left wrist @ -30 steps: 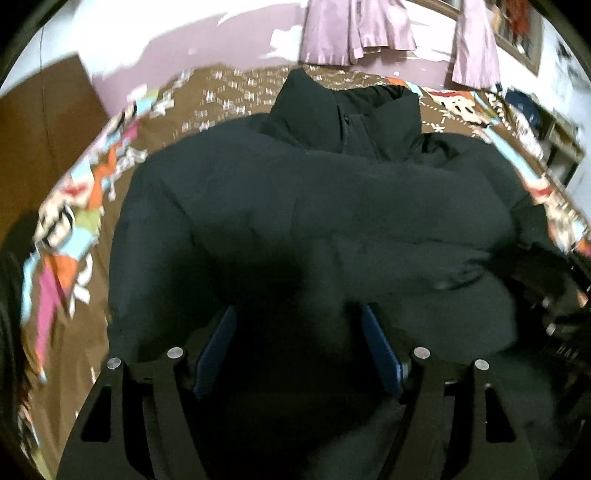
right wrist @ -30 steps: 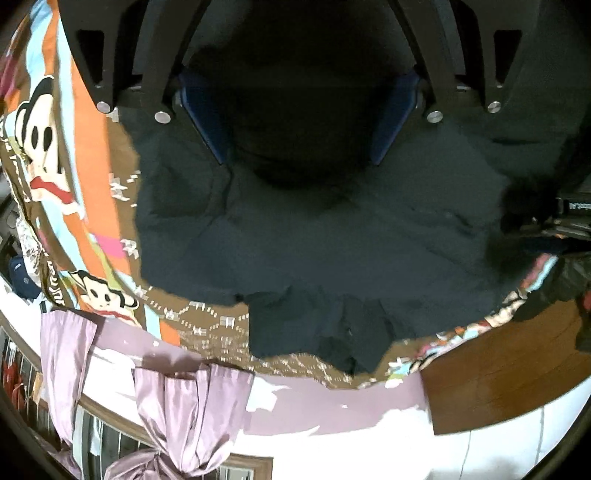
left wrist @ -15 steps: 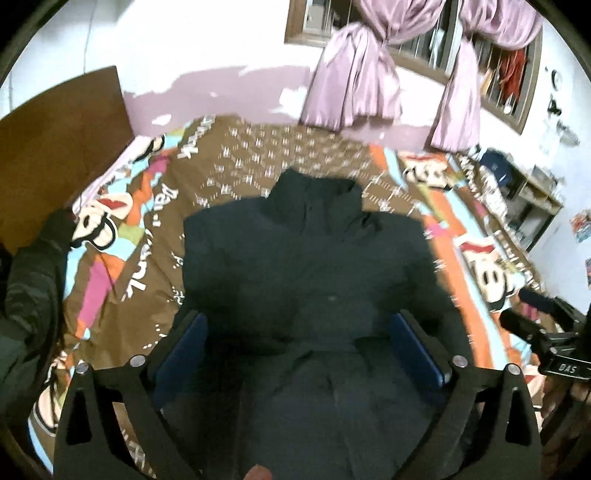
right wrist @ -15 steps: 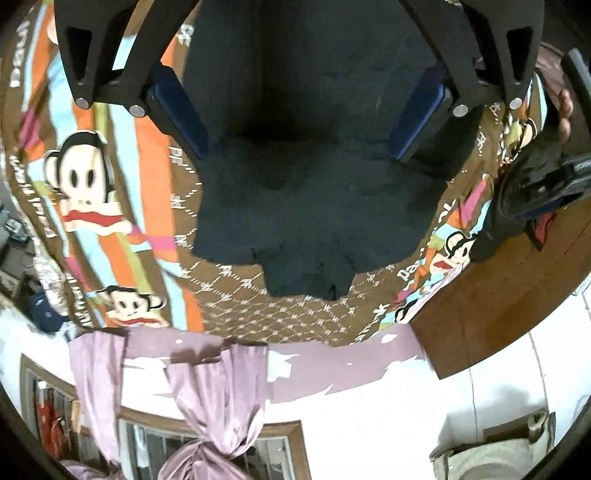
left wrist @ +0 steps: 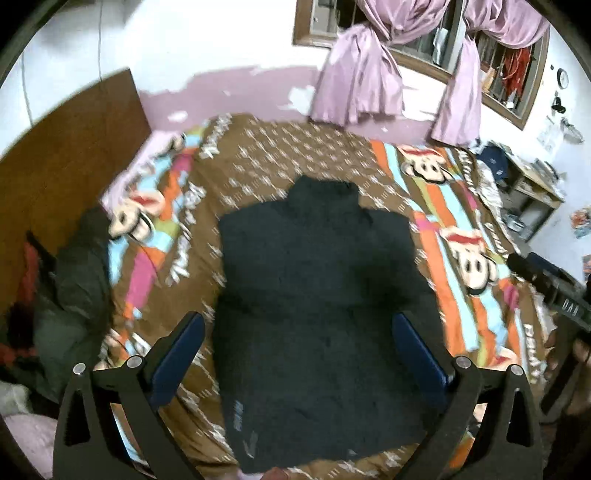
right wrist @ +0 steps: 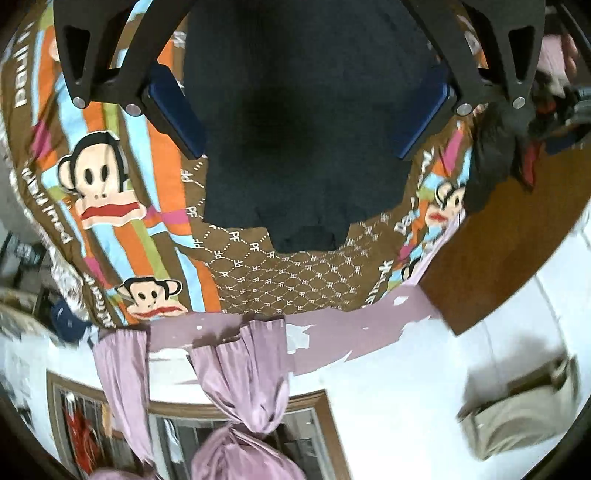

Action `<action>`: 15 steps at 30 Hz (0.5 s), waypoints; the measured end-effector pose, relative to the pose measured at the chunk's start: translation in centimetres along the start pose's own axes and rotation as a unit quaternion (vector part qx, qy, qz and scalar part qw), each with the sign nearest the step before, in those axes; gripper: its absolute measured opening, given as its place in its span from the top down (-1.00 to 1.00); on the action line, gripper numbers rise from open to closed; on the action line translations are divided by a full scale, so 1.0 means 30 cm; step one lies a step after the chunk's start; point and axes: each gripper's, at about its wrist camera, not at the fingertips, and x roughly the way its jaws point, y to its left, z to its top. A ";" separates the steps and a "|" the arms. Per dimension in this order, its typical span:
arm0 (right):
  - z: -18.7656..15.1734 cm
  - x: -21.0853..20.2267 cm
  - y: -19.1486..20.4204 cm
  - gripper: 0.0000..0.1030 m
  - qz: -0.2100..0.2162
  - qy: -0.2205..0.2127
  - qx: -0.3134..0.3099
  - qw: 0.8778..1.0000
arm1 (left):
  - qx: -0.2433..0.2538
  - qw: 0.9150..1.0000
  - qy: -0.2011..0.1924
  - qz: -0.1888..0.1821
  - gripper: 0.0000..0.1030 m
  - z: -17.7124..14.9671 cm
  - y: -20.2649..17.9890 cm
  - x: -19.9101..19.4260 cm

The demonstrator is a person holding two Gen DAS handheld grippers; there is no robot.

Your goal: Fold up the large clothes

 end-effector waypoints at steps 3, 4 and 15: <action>0.064 0.144 0.001 -0.99 0.002 -0.008 0.012 1.000 | -0.004 1.000 -0.028 0.013 -0.94 0.054 0.026 0.049; 0.081 0.192 -0.003 -0.99 0.002 -0.018 0.016 1.000 | -0.008 0.999 -0.036 0.010 -0.94 0.072 0.050 0.078; 0.185 0.771 -0.119 -0.77 -0.012 -0.066 0.033 0.997 | -0.014 0.993 -0.093 -0.066 -0.94 0.300 0.220 0.697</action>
